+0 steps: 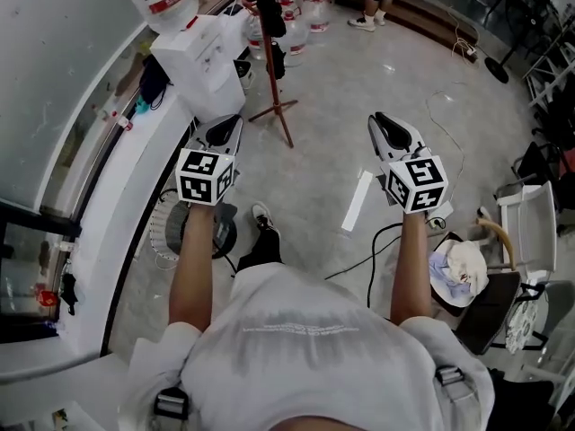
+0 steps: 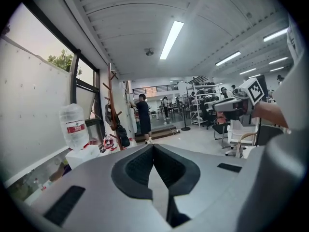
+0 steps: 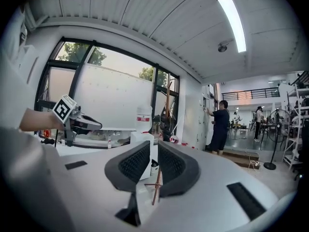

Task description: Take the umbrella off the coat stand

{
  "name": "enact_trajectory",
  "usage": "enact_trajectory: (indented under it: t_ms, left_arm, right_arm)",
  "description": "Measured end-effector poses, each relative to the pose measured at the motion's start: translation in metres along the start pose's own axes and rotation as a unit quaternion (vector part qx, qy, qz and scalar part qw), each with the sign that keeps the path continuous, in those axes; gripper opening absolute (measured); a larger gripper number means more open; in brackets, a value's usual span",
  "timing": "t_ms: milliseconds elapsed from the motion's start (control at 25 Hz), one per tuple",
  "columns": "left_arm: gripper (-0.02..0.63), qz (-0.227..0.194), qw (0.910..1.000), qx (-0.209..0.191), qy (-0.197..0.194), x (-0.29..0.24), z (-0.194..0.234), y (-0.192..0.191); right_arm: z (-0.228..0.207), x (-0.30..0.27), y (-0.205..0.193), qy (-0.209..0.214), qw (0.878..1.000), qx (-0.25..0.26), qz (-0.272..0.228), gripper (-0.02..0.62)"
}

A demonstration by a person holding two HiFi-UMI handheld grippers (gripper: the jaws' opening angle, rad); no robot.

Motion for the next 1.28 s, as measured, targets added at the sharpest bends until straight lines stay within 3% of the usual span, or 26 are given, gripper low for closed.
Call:
enact_trajectory:
  t_ms: [240,640,920,1280]
  left_arm:
    - [0.015,-0.004,0.9999,-0.004,0.009,-0.059,0.073,0.009]
    - [0.015,-0.012,0.9997,0.021,-0.008,-0.149,0.191,0.040]
    - [0.015,-0.006,0.9989,0.035,-0.030,-0.197,0.255,0.043]
    - [0.015,0.026,0.9972,0.068,-0.018,-0.239,0.293,0.025]
  right_arm:
    - [-0.022,-0.073,0.024,-0.011,1.000,-0.003,0.004,0.101]
    - [-0.051,-0.201,0.097,-0.017,1.000,-0.002,0.014,0.172]
    - [-0.054,-0.294,0.129,-0.003,0.999,0.009,0.032,0.230]
    - [-0.078,-0.383,0.124,0.039,0.996,0.004,0.079,0.262]
Point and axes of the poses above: the fingertips, and each gripper's own axes: x backward along the fingers, z to its left, y out of its top, the point moved 5 cm from there along x, backward along the fingers, and after that the axes turned 12 degrees about z, right-handed, at the moved point
